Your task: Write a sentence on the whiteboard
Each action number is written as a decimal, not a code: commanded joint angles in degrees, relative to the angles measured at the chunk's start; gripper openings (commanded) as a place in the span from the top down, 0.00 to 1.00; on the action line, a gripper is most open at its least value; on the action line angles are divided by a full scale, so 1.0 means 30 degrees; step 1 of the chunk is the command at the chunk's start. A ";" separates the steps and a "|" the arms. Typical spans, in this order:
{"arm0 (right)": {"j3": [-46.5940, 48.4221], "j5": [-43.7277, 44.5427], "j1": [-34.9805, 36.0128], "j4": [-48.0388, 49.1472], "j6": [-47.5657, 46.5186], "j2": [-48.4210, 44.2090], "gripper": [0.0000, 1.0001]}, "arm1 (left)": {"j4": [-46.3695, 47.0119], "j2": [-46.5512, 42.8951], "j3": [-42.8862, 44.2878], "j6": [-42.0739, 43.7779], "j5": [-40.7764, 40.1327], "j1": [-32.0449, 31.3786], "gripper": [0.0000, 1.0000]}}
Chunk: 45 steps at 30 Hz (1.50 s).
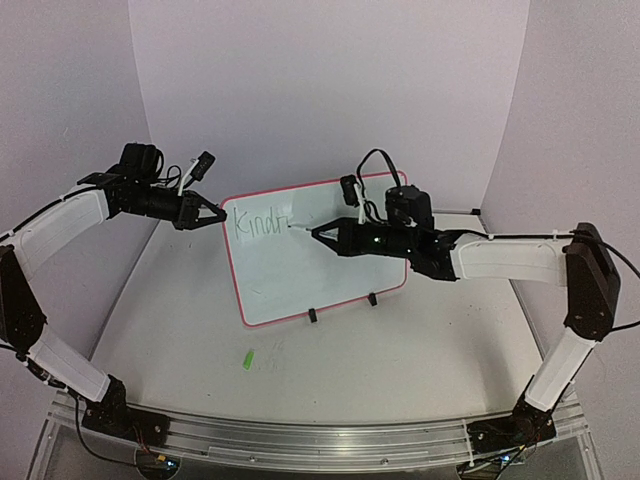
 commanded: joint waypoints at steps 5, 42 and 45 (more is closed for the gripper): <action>0.0427 0.0831 -0.0279 0.0502 -0.0239 -0.0592 1.00 | 0.0716 -0.0876 0.0101 0.0136 0.0583 -0.0075 1.00; 0.0090 0.1202 -0.1101 0.1942 0.0463 -0.0432 1.00 | 0.0644 -0.0847 0.0131 0.0203 0.0475 -0.0107 1.00; 0.0440 0.0783 -0.1129 0.1960 0.0567 0.0004 1.00 | 0.0631 -0.0863 0.0131 0.0203 0.0469 -0.0106 1.00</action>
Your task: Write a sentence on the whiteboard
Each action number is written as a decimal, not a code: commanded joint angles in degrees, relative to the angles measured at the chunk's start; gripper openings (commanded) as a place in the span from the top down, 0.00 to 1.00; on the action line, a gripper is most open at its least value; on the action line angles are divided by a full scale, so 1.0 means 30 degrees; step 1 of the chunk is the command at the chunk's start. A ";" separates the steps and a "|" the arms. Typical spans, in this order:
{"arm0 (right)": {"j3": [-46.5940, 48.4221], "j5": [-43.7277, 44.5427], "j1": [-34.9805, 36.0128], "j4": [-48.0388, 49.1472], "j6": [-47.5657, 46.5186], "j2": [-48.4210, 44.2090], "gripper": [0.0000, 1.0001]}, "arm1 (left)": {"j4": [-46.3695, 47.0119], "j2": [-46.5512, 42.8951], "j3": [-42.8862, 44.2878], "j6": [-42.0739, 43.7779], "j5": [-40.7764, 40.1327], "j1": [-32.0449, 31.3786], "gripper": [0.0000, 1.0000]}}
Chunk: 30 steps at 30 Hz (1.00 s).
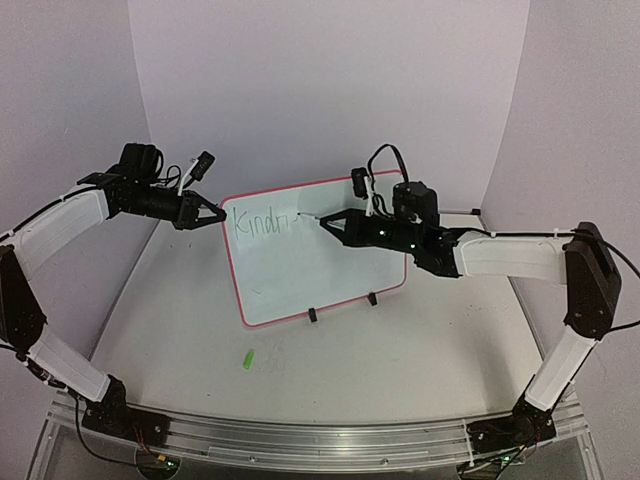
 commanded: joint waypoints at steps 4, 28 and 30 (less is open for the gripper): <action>0.0870 -0.0693 -0.0316 0.0987 0.0475 0.0526 1.00 | 0.0629 -0.0876 0.0156 0.0259 0.0476 -0.0095 1.00; -0.0451 -0.1010 -0.0303 0.0316 0.0741 0.0569 1.00 | 0.0620 -0.0876 0.0158 0.0252 0.0538 -0.0110 1.00; -0.0491 -0.0913 -0.0299 0.0292 0.0713 0.0488 1.00 | 0.0618 -0.0871 0.0158 0.0248 0.0551 -0.0114 1.00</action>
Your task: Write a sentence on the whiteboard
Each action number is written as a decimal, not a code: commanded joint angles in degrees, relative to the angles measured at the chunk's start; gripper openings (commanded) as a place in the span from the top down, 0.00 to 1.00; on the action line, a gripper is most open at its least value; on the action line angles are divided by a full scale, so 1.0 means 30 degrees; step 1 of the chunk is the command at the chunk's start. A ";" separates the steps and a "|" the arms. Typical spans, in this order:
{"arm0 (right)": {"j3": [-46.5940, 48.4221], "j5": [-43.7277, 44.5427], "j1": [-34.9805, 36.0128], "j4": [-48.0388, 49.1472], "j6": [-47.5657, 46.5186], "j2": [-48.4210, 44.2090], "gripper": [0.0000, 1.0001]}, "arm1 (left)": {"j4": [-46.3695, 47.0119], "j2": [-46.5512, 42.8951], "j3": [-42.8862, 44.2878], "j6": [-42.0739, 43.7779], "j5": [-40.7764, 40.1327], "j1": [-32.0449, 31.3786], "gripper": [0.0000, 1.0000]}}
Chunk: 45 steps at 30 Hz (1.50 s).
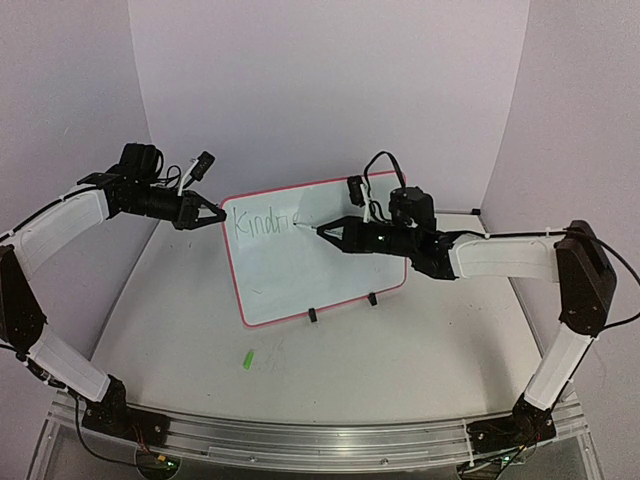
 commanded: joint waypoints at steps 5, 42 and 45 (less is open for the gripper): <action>-0.0250 0.0973 -0.0150 -0.0275 -0.0147 -0.0391 1.00 | 0.0643 -0.0852 0.0158 0.0258 0.0573 -0.0117 1.00; 0.0127 0.0828 -0.0736 0.1051 0.0361 -0.0990 1.00 | 0.0634 -0.0890 0.0158 0.0257 0.0517 -0.0173 1.00; 0.0487 0.0424 -0.0737 0.1071 0.0415 -0.0558 1.00 | 0.0619 -0.0890 0.0158 0.0250 0.0503 -0.0173 1.00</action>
